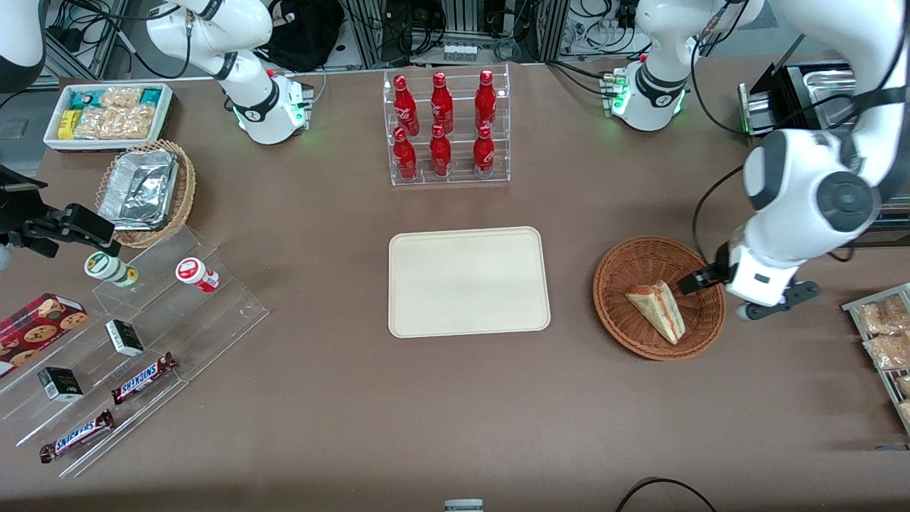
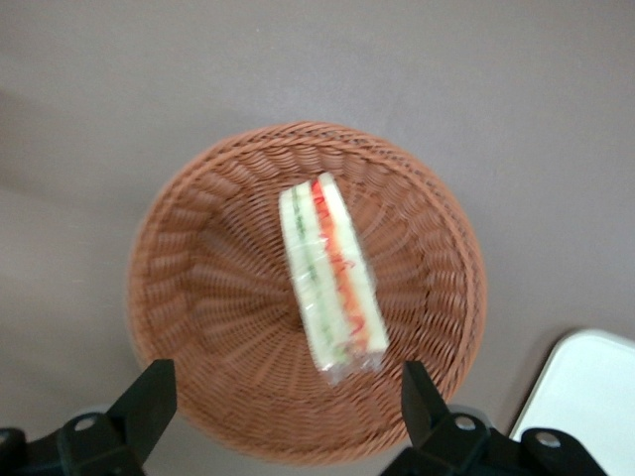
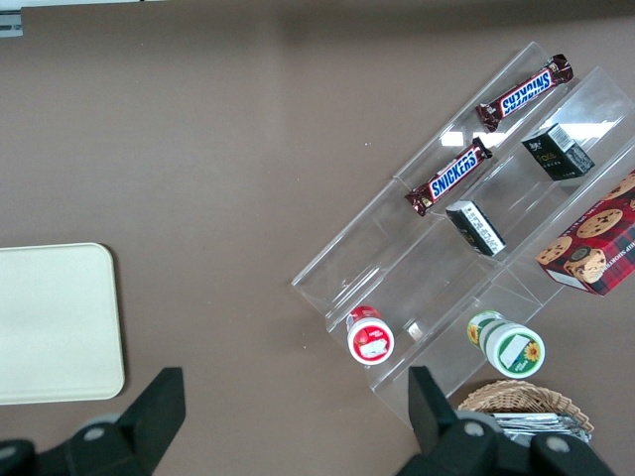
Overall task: Place sandwich from basket to tray
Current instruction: 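Move the left gripper down over the sandwich in the wicker basket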
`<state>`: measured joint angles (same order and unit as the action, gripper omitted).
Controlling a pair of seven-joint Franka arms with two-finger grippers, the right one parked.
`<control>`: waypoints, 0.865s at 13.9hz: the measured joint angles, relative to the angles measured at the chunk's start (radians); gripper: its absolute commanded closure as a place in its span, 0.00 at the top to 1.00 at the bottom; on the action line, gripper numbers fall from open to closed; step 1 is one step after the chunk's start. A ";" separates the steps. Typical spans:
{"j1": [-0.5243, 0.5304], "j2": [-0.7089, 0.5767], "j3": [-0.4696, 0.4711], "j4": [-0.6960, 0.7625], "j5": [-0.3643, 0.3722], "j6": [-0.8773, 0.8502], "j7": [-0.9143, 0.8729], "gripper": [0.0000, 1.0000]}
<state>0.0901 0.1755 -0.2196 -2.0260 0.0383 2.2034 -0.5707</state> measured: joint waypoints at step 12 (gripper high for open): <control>0.000 0.105 -0.029 -0.127 0.000 0.229 -0.182 0.98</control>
<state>0.0901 0.2804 -0.2485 -2.1532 0.0383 2.4324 -0.7532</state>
